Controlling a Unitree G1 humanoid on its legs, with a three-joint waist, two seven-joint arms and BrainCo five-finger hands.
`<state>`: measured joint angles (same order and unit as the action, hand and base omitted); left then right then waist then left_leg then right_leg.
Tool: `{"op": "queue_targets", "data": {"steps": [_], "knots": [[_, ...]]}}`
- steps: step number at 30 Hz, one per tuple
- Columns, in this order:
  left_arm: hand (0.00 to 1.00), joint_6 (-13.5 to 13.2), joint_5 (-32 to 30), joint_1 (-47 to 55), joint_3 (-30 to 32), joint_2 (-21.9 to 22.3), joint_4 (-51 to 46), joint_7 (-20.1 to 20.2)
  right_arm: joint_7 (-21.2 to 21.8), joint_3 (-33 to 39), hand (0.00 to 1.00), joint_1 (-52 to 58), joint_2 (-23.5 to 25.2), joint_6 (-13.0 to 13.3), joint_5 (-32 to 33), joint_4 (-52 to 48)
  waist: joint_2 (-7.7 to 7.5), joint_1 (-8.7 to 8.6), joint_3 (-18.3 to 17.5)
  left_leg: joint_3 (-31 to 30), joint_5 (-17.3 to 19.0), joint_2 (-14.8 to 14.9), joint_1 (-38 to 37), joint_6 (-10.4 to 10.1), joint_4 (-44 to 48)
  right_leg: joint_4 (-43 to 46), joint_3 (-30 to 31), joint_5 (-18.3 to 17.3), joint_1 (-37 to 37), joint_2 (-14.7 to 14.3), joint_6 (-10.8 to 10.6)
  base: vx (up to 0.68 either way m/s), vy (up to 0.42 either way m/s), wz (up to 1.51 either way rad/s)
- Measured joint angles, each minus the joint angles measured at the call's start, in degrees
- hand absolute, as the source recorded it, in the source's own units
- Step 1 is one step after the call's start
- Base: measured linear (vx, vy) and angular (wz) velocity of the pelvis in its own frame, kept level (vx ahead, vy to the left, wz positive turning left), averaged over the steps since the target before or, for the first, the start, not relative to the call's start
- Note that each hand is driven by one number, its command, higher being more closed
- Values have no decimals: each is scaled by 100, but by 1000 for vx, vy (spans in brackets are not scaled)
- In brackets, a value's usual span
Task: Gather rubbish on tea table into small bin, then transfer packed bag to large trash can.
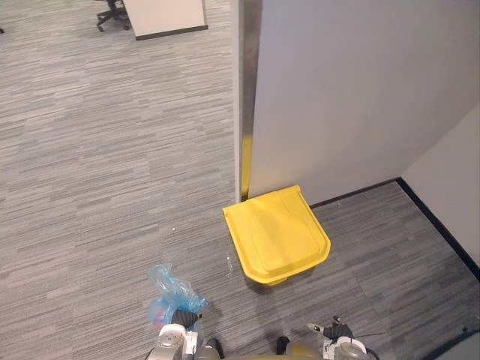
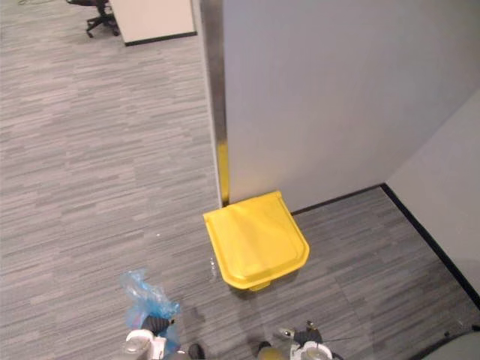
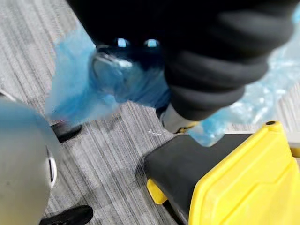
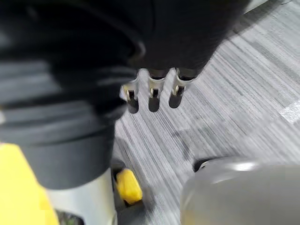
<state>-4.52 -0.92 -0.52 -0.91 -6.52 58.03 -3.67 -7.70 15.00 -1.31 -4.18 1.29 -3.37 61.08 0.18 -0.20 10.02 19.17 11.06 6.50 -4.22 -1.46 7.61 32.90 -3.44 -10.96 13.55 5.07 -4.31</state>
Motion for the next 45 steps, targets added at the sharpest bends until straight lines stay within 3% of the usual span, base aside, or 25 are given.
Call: {"op": "queue_targets", "data": {"steps": [3, 5, 7, 8, 10, 12, 13, 14, 17, 22, 25, 27, 30, 34, 36, 40, 41, 42, 43, 45], "knots": [[100, -1, 0, -106, -6, -80, -10, -4, -6, 7, 0, 16, 98, 1, 4, -322, -117, 19, 131, 11, 317, 52, 47, -14, 466, -365, -302, 118, 602, -33, 47, -11, -23, -9], [100, -8, 1, -205, -12, -6, -15, 3, -19, 6, 0, -3, 137, -7, -3, -442, -192, 23, 292, 43, 547, 105, 35, -91, 820, -1612, -571, 692, 718, -33, -67, 86, -66, 9], [100, -13, 5, -247, -1, 44, -25, 6, -63, 3, 0, 37, 204, -40, -18, -458, -402, 22, 367, -61, 1006, 78, 25, -269, 1490, -1955, -569, 572, 654, 120, -140, 199, -214, 22], [100, -12, 5, -307, 18, 198, -22, 1, -73, 8, 0, 19, 162, -50, -33, -479, -295, 47, 425, -113, 1232, 268, 29, -374, 1778, -1769, -690, 653, 661, 49, -108, 251, -229, 10], [100, -16, 2, -378, 22, 309, -111, 19, -91, 25, 0, -50, 175, -41, -56, -662, -109, 40, 512, -271, 1341, 466, 68, -506, 1784, -1585, -868, 622, 711, -73, -102, 222, -197, 21], [100, -15, -4, -401, 73, 307, -215, 30, -97, 50, 0, -4, 184, -35, -67, -754, -116, 58, 496, -482, 1332, 537, 32, -491, 1555, -1401, -1090, 633, 757, -125, -84, 210, -186, 35], [100, -15, -9, -395, 163, 300, -259, 40, -96, 41, 0, 59, 200, -31, -77, -795, -155, 70, 451, -572, 1331, 595, -13, -492, 1447, -1163, -1134, 566, 839, -148, 154, 231, -178, 32], [100, -13, -17, -404, 212, 302, -269, 39, -83, 41, 0, 68, 208, -35, -102, -798, -154, 105, 428, -651, 1321, 655, -95, -537, 1362, -918, -1232, 284, 891, -197, 212, 239, -164, 20], [100, -8, -65, -404, 219, 329, -263, 50, -65, 25, 0, 91, 227, -34, -113, -792, -87, 143, 313, -795, 1109, 799, -302, -597, 993, -585, -1472, -156, 904, -259, 203, 241, -130, 23], [100, -11, -124, -442, 186, 397, -243, 55, -24, -454, 0, -13, 154, -29, -129, -709, 58, 144, 84, -842, 786, 808, -283, -330, 415, -837, -1521, -203, 970, -394, 178, 89, -47, 7], [100, -20, -124, -475, 149, 364, -226, 53, 5, -912, 0, -236, 158, -15, -229, -601, 122, 158, -102, -956, 680, 795, 2, -514, 225, -852, -1524, -193, 1271, -417, 176, -1, 5, 6], [100, -24, -124, -534, 117, 323, -231, 50, 17, -1214, 0, -407, 166, -12, -298, -596, 130, 169, -114, -1052, 480, 793, 134, -794, 115, -937, -1580, -116, 1340, -393, 234, -13, 7, 19], [100, -34, -123, -614, 28, 265, -342, 34, 16, -1548, 0, -754, 153, -2, -303, -632, 116, 177, -128, -1101, 314, 791, 358, -924, 38, -947, -1715, -17, 1468, -293, 358, -26, -3, 31], [100, -190, -10, -924, -123, 84, -568, -23, -39, -2022, 0, -1629, 74, 80, -282, -1083, 48, 313, -136, -1216, 90, 799, 854, -1032, 48, -991, -1625, 137, 1829, -238, 538, -78, -41, 26], [100, -249, 97, -1024, -291, -6, -692, -87, -72, -2198, 0, -2062, 16, 109, -229, -1240, 18, 386, -109, -1217, 93, 868, 1033, -1027, 177, -1084, -1608, 242, 1862, -257, 426, -135, -75, 12], [100, -371, 363, -1108, -528, -174, -1092, -191, -261, -2245, 0, -3021, -282, 88, 77, -1247, -14, 433, 27, -1386, 324, 1065, 1401, -749, 330, -1541, -1638, 258, 1862, -504, -140, -175, -117, 22], [100, -406, 473, -1141, -538, -190, -1203, -225, -303, -2241, 0, -3310, -452, 84, 139, -1229, -38, 468, 154, -1549, 340, 1101, 1509, -663, 253, -1065, -1069, 509, 2047, -687, 276, -131, -124, 50], [100, -405, 552, -1156, -534, -213, -1243, -250, -358, -2245, 0, -3503, -551, 79, 190, -1207, -198, 411, 238, -1665, 291, 956, 1491, -811, 203, -1232, -744, 320, 2000, -714, 441, -81, -134, 33], [100, -410, 609, -1111, -528, -229, -1299, -275, -370, -2235, 0, -3698, -620, 80, 229, -1131, -217, 460, 260, -1696, 289, 916, 1626, -853, 352, -1441, -754, 432, 1986, -734, 319, -44, -47, 9], [100, -405, 746, -1099, -667, -293, -1370, -272, -415, -2239, 0, -4192, -713, 68, 370, -968, -226, 499, 365, -1707, 328, 709, 1818, -708, 784, -1955, -801, 859, 1830, -805, 381, -74, -2, -12]]}}
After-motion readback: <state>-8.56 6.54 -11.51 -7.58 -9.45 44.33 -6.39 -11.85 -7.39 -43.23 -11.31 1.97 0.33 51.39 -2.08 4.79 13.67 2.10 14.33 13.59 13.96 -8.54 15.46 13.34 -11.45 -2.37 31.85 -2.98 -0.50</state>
